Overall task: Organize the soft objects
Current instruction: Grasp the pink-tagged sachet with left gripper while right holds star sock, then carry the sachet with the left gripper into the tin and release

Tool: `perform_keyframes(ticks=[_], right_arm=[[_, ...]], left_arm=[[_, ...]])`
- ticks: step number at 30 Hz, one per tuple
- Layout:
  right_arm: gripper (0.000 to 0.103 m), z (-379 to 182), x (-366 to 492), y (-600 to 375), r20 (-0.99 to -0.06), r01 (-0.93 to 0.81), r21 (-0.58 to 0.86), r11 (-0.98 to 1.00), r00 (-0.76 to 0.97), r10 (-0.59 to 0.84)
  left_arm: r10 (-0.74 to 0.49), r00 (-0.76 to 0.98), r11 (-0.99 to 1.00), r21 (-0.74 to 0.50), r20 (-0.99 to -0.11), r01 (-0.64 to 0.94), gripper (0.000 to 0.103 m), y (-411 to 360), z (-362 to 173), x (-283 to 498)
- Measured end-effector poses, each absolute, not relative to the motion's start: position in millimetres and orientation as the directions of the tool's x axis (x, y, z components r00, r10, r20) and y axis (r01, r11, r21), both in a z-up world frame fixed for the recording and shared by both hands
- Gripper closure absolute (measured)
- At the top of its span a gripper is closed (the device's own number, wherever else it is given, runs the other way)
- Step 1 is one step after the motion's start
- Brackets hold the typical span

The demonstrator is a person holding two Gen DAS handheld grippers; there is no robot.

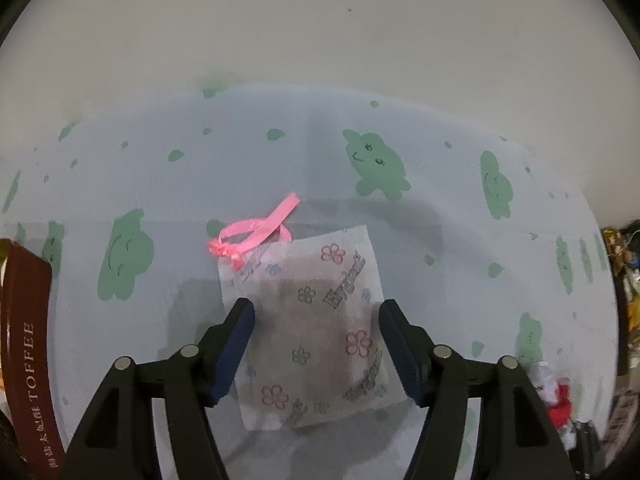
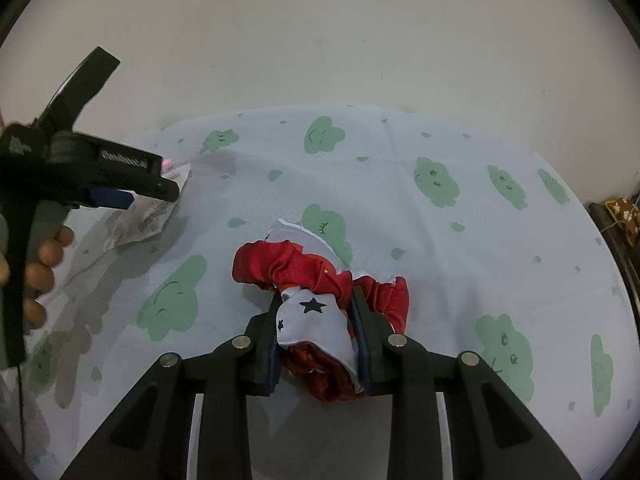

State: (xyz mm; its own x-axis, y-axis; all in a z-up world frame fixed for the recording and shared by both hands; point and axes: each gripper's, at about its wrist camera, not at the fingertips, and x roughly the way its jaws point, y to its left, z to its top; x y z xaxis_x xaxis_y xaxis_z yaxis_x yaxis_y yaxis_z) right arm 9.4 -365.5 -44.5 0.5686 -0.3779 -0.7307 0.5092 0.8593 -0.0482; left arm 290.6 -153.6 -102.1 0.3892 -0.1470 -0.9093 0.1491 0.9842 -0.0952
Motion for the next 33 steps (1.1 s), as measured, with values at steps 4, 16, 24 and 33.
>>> perform_keyframes(ticks=[4, 16, 24, 33], right_arm=[[0.075, -45.4, 8.3, -368.4, -0.733, 0.512, -0.026, 0.859, 0.574, -0.364], [0.074, -45.9, 8.9, -368.9, -0.736, 0.510, -0.027, 0.860, 0.572, -0.363], [0.074, -45.3, 9.2, -368.0, -0.736, 0.510, -0.039, 0.859, 0.567, -0.370], [0.073, -45.9, 11.0, -366.8, -0.738, 0.510, -0.056, 0.858, 0.558, -0.380]], left_arm=[[-0.128, 0.421, 0.984, -0.060, -0.898, 0.170, 0.034, -158.7, -104.4, 284.6], [-0.124, 0.456, 0.985, -0.052, -0.881, 0.168, 0.080, -140.7, -87.1, 262.6], [-0.137, 0.509, 0.977, -0.033, -0.850, 0.209, 0.080, -125.7, -49.8, 233.1], [-0.102, 0.537, 0.977, 0.018, -0.838, 0.213, 0.080, -73.9, -17.4, 199.4]])
